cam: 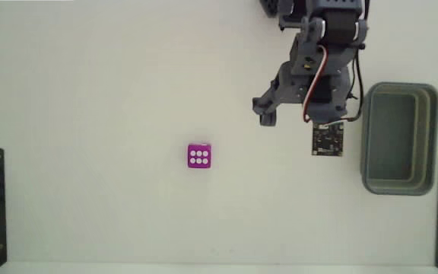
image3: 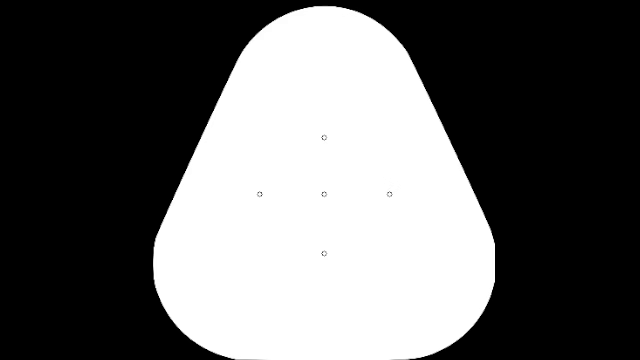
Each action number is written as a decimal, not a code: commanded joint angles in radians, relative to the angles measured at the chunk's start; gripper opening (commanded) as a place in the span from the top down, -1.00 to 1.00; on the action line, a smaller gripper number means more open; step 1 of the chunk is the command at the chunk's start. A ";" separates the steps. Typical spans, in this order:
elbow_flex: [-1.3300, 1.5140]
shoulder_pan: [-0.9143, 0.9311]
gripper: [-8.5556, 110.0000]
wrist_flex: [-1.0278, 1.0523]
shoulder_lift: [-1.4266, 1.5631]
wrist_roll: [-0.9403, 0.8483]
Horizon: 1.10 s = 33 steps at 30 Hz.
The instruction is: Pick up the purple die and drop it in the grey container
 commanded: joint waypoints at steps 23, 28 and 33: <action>0.005 0.032 -1.00 0.002 0.034 0.005; 0.005 0.082 -1.00 0.002 0.034 0.005; 0.005 0.129 -1.00 0.002 0.034 0.005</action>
